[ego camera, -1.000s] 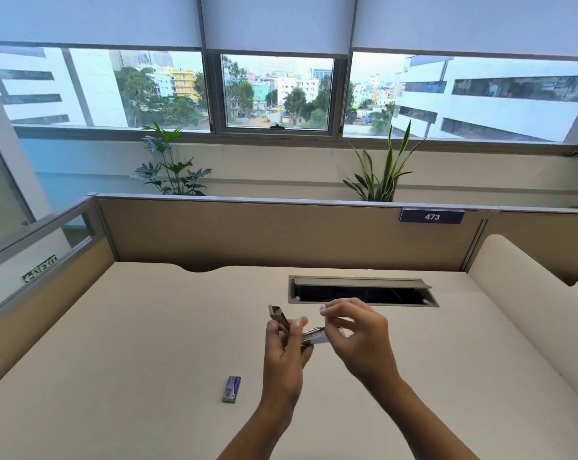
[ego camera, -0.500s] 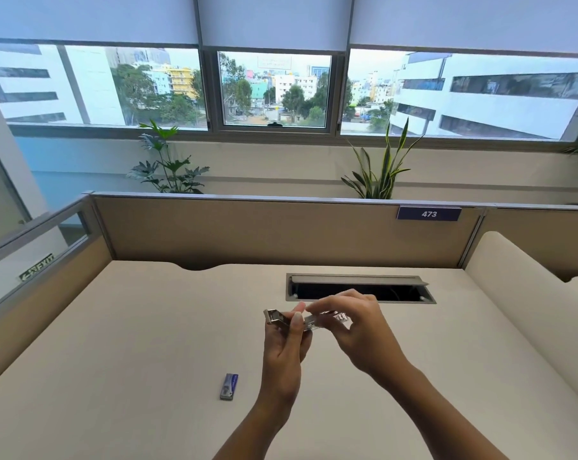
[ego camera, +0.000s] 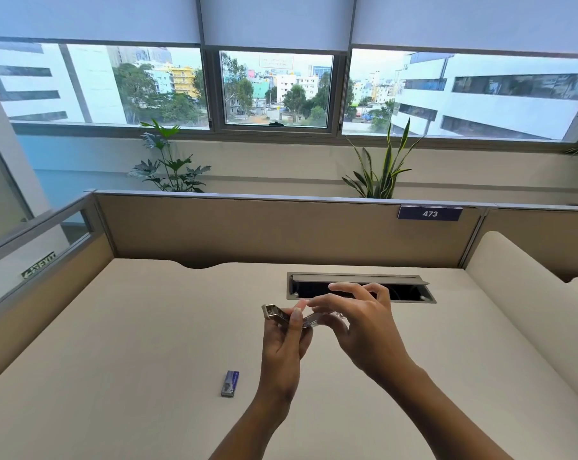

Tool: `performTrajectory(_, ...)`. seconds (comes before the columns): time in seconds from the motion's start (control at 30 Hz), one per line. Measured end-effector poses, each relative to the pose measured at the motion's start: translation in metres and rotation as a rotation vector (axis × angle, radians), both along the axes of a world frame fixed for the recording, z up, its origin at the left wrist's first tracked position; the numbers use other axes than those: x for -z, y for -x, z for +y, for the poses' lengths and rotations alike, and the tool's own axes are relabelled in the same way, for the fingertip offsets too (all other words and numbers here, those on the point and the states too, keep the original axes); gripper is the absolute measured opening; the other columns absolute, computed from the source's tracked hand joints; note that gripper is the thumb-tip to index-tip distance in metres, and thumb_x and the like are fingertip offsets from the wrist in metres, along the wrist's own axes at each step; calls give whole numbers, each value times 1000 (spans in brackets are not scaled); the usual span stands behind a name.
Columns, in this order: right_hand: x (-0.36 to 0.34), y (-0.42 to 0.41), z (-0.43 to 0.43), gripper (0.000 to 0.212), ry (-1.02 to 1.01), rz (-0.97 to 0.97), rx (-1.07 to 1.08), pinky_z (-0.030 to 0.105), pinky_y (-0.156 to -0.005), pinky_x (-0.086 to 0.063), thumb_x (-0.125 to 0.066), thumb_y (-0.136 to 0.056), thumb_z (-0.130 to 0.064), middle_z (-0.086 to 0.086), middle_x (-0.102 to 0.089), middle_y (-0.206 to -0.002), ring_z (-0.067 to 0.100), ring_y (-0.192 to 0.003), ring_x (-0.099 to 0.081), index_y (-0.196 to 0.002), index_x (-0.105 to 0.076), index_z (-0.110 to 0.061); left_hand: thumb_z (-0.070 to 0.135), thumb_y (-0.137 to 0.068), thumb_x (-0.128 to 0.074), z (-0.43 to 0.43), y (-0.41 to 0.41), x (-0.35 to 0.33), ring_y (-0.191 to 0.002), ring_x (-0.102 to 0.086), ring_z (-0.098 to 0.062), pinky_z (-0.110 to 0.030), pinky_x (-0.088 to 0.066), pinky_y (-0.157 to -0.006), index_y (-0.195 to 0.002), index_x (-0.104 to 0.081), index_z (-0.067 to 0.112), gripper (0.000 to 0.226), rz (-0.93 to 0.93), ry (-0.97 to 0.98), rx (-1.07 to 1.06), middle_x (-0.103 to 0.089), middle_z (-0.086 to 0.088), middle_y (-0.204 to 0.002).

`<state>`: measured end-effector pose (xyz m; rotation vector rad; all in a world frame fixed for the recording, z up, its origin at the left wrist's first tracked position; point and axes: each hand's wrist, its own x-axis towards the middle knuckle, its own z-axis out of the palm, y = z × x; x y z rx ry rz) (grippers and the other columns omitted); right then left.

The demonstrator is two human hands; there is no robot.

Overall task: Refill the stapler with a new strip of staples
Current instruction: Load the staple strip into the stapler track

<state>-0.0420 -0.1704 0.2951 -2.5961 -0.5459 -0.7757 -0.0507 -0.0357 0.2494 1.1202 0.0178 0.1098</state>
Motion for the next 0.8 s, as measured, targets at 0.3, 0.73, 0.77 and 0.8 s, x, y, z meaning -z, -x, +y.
performTrajectory(0.3,-1,5,2,30,70,76,26,41,-98,-32,-79,-81,-26,-19,-77,-93,15,-125,-59,-106,-72,-40,39,-84,-54,2,3,-1,-110,-67,-16,-37,-50,-101,-110,-62,20,33,0,-24,20,-70,-2,-112)
performTrajectory(0.73,-1,3,0,22,-18,177,28,36,-101,-23,-69,-89,-32,-25,-74,-100,7,-129,-52,-106,-71,-46,30,-94,-52,5,5,-1,-107,-68,-16,-32,-53,-97,-109,-59,17,21,47,-62,38,-68,-8,-113)
performTrajectory(0.77,-1,3,-1,22,-31,179,27,35,-100,-24,-70,-89,-31,-25,-74,-99,7,-128,-52,-106,-71,-46,29,-95,-52,5,5,-1,-107,-68,-16,-31,-54,-96,-108,-59,17,19,51,-62,35,-68,-8,-112)
performTrajectory(0.8,-1,3,-2,22,-40,179,27,35,-99,-24,-70,-89,-31,-24,-74,-98,7,-128,-53,-106,-71,-45,29,-95,-52,5,5,-1,-107,-68,-16,-30,-54,-95,-107,-59,18,18,53,-61,30,-69,-7,-111)
